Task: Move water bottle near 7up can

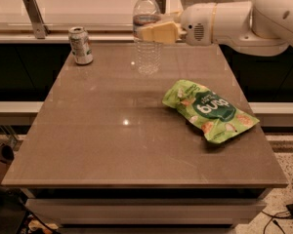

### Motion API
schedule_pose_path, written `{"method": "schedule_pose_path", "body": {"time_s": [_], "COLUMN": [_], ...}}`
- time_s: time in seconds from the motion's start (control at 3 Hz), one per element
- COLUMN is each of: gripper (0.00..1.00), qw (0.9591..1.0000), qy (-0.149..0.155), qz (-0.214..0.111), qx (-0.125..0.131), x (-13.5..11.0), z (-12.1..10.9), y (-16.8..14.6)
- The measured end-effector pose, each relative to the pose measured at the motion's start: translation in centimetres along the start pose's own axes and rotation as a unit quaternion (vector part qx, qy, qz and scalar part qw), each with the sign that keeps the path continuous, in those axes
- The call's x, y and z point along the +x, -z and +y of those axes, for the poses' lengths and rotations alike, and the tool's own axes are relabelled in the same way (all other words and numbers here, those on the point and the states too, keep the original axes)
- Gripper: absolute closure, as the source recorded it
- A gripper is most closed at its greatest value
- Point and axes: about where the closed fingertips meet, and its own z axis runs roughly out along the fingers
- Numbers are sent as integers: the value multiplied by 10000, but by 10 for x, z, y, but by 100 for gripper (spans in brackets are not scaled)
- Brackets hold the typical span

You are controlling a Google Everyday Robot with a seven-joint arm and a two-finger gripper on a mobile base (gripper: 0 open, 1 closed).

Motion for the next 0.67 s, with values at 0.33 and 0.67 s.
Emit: {"method": "schedule_pose_path", "body": {"time_s": [0.33, 0.67], "gripper": [100, 100], "qw": [9999, 9992], "qy": [85, 286], "qz": [-59, -265], "qx": [-15, -124], "x": [-3, -3], "z": [-23, -42], "y": [-27, -56]}}
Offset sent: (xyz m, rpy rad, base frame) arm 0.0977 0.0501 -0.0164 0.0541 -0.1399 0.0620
